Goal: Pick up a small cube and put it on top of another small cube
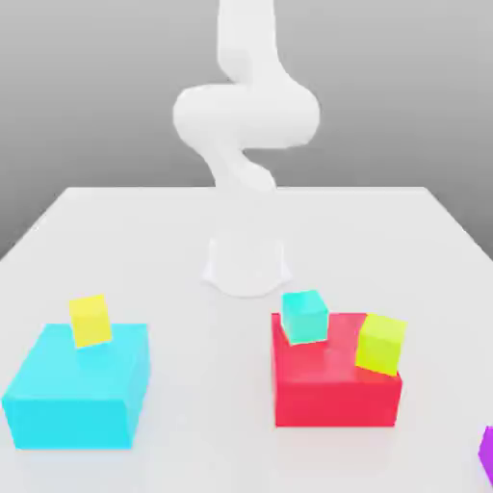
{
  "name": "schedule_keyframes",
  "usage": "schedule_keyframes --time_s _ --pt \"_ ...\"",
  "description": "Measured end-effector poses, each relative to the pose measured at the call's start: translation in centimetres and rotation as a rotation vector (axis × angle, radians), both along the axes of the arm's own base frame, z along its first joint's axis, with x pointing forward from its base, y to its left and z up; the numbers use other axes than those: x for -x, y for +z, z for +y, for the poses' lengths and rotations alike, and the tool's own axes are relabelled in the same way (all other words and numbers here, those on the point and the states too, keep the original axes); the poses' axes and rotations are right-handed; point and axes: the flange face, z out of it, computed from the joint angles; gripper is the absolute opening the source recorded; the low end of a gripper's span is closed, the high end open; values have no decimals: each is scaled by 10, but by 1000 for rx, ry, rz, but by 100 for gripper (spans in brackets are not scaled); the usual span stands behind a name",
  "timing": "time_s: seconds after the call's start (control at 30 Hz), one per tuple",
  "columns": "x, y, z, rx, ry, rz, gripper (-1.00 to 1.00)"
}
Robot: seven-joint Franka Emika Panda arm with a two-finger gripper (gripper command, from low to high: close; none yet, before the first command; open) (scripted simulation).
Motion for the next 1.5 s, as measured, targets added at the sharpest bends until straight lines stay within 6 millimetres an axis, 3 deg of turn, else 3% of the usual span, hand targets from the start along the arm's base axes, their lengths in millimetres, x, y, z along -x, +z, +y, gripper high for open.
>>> schedule_keyframes --time_s 0.27,0.53,0.67,0.8,0.93,1.03,1.13,1.17,1.37,1.43,1.5 --pt "-85 -100 73 144 335 174 0" --pt "-127 -221 162 287 678 325 0" --pt "-127 -289 216 363 872 393 0" --pt "-123 -359 250 432 1035 462 0" --pt "-106 -431 285 503 1212 528 0" --pt "-89 -485 305 550 1329 569 0" --pt "-86 -532 309 558 1353 577 0" --pt "-85 -546 309 559 1354 577 -100" --pt "-85 -552 309 559 1356 579 -100" --pt "-85 -538 310 559 1357 579 -100" --pt "-85 -511 310 559 1357 579 -100"
